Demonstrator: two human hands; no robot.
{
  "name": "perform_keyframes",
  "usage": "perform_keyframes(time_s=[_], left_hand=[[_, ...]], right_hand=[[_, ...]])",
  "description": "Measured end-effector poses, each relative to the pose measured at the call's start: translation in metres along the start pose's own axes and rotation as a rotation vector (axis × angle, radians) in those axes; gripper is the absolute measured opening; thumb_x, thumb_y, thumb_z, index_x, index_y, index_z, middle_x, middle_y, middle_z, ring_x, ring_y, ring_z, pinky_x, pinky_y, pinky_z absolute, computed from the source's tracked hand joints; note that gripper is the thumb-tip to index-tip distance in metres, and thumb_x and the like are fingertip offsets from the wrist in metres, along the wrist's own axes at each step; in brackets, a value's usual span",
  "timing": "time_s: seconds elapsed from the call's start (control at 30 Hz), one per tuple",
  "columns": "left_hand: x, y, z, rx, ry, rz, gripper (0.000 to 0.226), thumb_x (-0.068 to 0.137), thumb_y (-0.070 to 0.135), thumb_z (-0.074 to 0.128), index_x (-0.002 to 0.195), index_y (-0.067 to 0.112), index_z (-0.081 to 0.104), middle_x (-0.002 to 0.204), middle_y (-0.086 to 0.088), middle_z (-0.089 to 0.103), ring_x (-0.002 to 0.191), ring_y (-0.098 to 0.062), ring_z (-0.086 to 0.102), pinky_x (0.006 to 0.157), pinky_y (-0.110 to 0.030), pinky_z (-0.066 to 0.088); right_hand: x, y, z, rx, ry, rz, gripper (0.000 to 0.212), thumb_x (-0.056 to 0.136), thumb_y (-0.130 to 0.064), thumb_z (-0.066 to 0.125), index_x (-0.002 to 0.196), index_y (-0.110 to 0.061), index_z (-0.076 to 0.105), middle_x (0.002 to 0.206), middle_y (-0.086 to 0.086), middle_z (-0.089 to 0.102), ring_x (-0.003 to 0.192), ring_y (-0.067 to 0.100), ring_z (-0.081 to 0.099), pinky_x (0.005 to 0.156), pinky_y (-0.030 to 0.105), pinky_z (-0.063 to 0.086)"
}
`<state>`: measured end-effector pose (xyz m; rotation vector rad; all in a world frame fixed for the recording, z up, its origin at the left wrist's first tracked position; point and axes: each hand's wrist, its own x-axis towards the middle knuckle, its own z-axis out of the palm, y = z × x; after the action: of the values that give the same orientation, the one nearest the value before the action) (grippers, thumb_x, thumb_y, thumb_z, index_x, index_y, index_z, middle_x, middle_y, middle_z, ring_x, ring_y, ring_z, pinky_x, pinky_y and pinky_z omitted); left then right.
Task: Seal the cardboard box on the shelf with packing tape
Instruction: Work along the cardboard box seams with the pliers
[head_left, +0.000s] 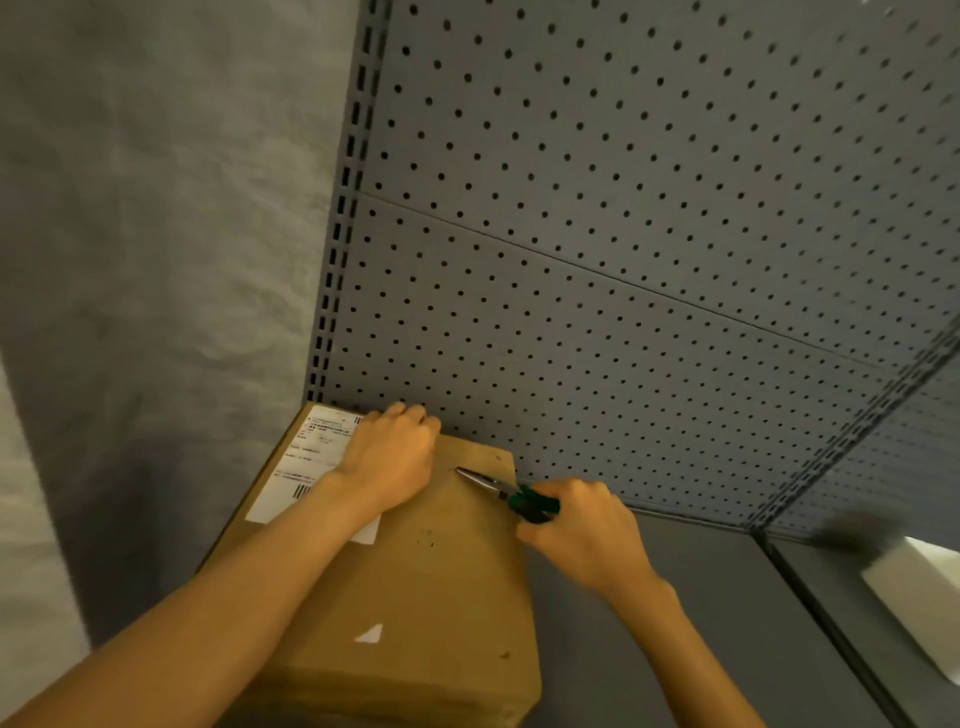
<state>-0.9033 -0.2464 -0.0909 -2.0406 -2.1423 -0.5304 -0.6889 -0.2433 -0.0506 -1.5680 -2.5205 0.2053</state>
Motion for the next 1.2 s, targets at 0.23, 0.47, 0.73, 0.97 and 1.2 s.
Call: perform_keyframes(time_s=[0.23, 0.47, 0.73, 0.97, 1.2], left_hand=[[-0.003, 0.003, 0.001, 0.034, 0.019, -0.011, 0.028, 0.095, 0.014, 0.04, 0.12, 0.013, 0.053, 0.122, -0.005, 0.054, 0.114, -0.024, 0.048, 0.088, -0.034, 0.041], [-0.004, 0.003, 0.002, 0.052, 0.02, -0.008, 0.029, 0.095, 0.015, 0.04, 0.122, 0.012, 0.051, 0.124, -0.007, 0.054, 0.115, -0.025, 0.048, 0.091, -0.037, 0.041], [-0.004, 0.003, 0.003, 0.054, 0.03, -0.005, 0.03, 0.095, 0.015, 0.04, 0.124, 0.012, 0.051, 0.125, -0.007, 0.054, 0.116, -0.025, 0.048, 0.092, -0.037, 0.041], [-0.004, 0.003, 0.004, 0.05, 0.028, -0.012, 0.031, 0.095, 0.014, 0.04, 0.125, 0.012, 0.05, 0.126, -0.006, 0.053, 0.118, -0.025, 0.047, 0.094, -0.037, 0.04], [-0.004, 0.004, 0.005, 0.049, 0.03, -0.009, 0.031, 0.095, 0.014, 0.041, 0.125, 0.012, 0.05, 0.126, -0.007, 0.053, 0.117, -0.025, 0.047, 0.094, -0.037, 0.04]], right_hand=[[0.005, 0.002, 0.002, -0.04, 0.007, -0.055, 0.013, 0.075, -0.034, 0.064, 0.086, -0.027, 0.067, 0.066, -0.006, 0.055, 0.06, 0.015, 0.052, 0.047, 0.023, 0.028], [0.002, -0.004, -0.001, -0.145, 0.033, -0.07, 0.021, 0.077, -0.036, 0.062, 0.095, -0.026, 0.068, 0.078, -0.001, 0.062, 0.07, 0.02, 0.057, 0.051, 0.025, 0.037], [-0.003, -0.007, 0.004, -0.187, 0.099, -0.081, 0.03, 0.08, -0.035, 0.061, 0.108, -0.025, 0.066, 0.083, -0.001, 0.06, 0.075, 0.022, 0.058, 0.058, 0.026, 0.043], [-0.008, -0.003, 0.013, -0.155, 0.164, -0.078, 0.028, 0.079, -0.034, 0.061, 0.104, -0.022, 0.064, 0.081, -0.004, 0.055, 0.07, 0.017, 0.054, 0.052, 0.025, 0.034], [-0.009, 0.001, 0.018, -0.103, 0.194, -0.055, 0.025, 0.077, -0.034, 0.062, 0.099, -0.022, 0.064, 0.084, -0.002, 0.058, 0.074, 0.018, 0.055, 0.056, 0.026, 0.039]])
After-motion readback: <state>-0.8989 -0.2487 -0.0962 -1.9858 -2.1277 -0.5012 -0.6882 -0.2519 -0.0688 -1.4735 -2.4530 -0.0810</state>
